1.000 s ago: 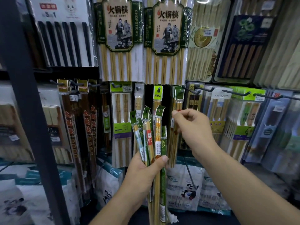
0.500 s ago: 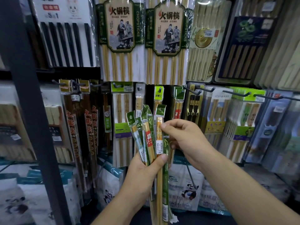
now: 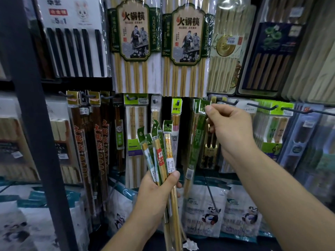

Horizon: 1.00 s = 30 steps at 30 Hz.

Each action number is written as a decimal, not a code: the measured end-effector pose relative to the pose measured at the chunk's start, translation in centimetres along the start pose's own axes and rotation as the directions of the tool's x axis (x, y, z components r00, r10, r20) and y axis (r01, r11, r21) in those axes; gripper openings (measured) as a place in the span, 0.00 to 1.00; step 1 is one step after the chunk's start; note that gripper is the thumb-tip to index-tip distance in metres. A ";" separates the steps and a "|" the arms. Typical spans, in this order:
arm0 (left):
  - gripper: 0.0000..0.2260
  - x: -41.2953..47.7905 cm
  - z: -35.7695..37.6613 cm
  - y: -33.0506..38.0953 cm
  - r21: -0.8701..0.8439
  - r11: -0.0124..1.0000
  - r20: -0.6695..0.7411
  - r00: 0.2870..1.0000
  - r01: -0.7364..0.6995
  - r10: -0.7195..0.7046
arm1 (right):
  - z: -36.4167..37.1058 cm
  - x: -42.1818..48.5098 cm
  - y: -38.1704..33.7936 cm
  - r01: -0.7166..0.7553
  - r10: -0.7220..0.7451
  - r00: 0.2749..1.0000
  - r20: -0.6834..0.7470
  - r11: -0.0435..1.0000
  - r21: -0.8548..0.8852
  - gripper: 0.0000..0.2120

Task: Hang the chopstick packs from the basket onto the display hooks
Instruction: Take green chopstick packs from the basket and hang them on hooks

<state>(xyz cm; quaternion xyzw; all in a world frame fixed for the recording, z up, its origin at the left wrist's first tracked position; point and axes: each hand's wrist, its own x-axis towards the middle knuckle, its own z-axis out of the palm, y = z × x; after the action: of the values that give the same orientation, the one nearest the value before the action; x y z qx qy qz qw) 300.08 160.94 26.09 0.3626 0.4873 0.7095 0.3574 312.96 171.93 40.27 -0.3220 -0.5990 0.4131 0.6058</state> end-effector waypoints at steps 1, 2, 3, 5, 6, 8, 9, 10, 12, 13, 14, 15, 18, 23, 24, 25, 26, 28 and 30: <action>0.10 0.0 0.0 0.0 0.012 1.000 0.003 1.000 -0.003 0.003 | 0.2 0.1 -0.1 -0.004 0.005 1.000 -0.020 1.000 0.028 0.03; 0.09 0.0 0.1 0.0 0.023 1.000 0.007 1.000 -0.005 0.005 | 0.4 0.1 0.0 -0.010 0.012 0.999 -0.032 0.999 0.054 0.04; 0.09 0.0 0.2 0.0 0.030 1.000 0.011 1.000 -0.006 0.006 | 0.6 0.2 0.0 -0.017 0.020 0.999 -0.041 0.997 0.077 0.04; 0.10 0.0 0.2 0.0 0.040 0.999 0.016 1.000 -0.004 0.004 | 1.0 0.3 0.0 -0.038 0.044 0.997 -0.060 0.994 0.100 0.05; 0.10 -0.1 0.2 0.0 0.046 0.999 0.016 1.000 -0.003 0.002 | 1.2 0.4 0.1 -0.052 0.059 0.996 -0.069 0.994 0.100 0.06; 0.10 -0.2 0.1 0.1 0.047 0.999 0.009 1.000 0.001 -0.002 | 1.5 0.5 0.2 -0.074 0.081 0.993 -0.084 0.993 0.087 0.08; 0.09 -0.2 0.1 0.1 0.045 0.999 -0.002 1.000 0.006 -0.006 | 1.6 0.5 0.3 -0.080 0.087 0.992 -0.094 0.994 0.075 0.09; 0.09 -0.2 0.0 0.1 0.045 0.999 -0.013 1.000 0.012 -0.012 | 1.6 0.6 0.4 -0.080 0.086 0.991 -0.102 0.995 0.059 0.10; 0.10 -0.2 0.0 0.1 0.048 0.999 -0.023 1.000 0.021 -0.020 | 1.8 0.7 0.7 -0.064 0.067 0.991 -0.112 0.997 0.031 0.11; 0.10 -0.2 -0.1 0.1 0.057 0.998 -0.023 1.000 0.022 -0.021 | 1.8 0.7 0.7 -0.050 0.051 0.992 -0.115 0.999 0.016 0.11; 0.10 -0.2 -0.1 0.1 0.069 0.997 -0.021 1.000 0.022 -0.020 | 1.9 0.8 0.8 -0.030 0.030 0.992 -0.120 1.000 -0.006 0.10; 0.10 -0.2 -0.1 0.2 0.074 0.997 -0.016 1.000 0.020 -0.019 | 1.9 0.8 0.9 -0.010 0.006 0.992 -0.126 1.000 -0.030 0.10; 0.12 -0.3 -0.1 0.3 0.054 0.998 0.008 1.000 0.011 -0.012 | 1.9 0.3 1.3 0.025 -0.033 0.984 -0.176 0.999 -0.048 0.09; 0.16 -0.4 0.0 0.7 0.052 0.999 0.058 0.998 -0.002 -0.001 | 1.8 -3.0 1.7 0.068 -0.051 0.993 0.108 0.985 -0.160 0.04; 0.17 -0.4 0.1 0.7 0.047 0.999 0.067 0.998 -0.005 0.002 | 1.9 -3.6 1.7 0.076 -0.039 0.981 0.190 0.979 -0.190 0.04; 0.18 -0.5 0.1 0.8 0.045 0.999 0.076 0.997 -0.005 0.002 | 2.0 -4.0 1.7 0.078 -0.028 0.972 0.233 0.975 -0.208 0.04; 0.20 -0.5 0.2 0.8 0.045 0.999 0.085 0.996 -0.007 0.003 | 2.0 -4.2 1.8 0.072 -0.018 0.969 0.246 0.974 -0.215 0.04; 0.23 -0.5 0.3 0.8 0.020 1.000 0.098 0.995 -0.019 0.017 | 1.9 -4.1 1.4 0.026 0.017 0.972 0.236 0.983 -0.179 0.05; 0.20 -0.4 0.3 0.7 -0.036 0.999 0.091 0.995 -0.028 0.031 | 1.5 -3.6 0.9 -0.079 0.092 0.978 0.189 0.994 -0.071 0.06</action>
<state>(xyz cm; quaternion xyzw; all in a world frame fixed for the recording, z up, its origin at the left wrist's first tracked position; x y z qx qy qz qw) 300.45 160.54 26.72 0.3957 0.4524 0.7058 0.3751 311.59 168.98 37.96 -0.3251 -0.6528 0.4487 0.5165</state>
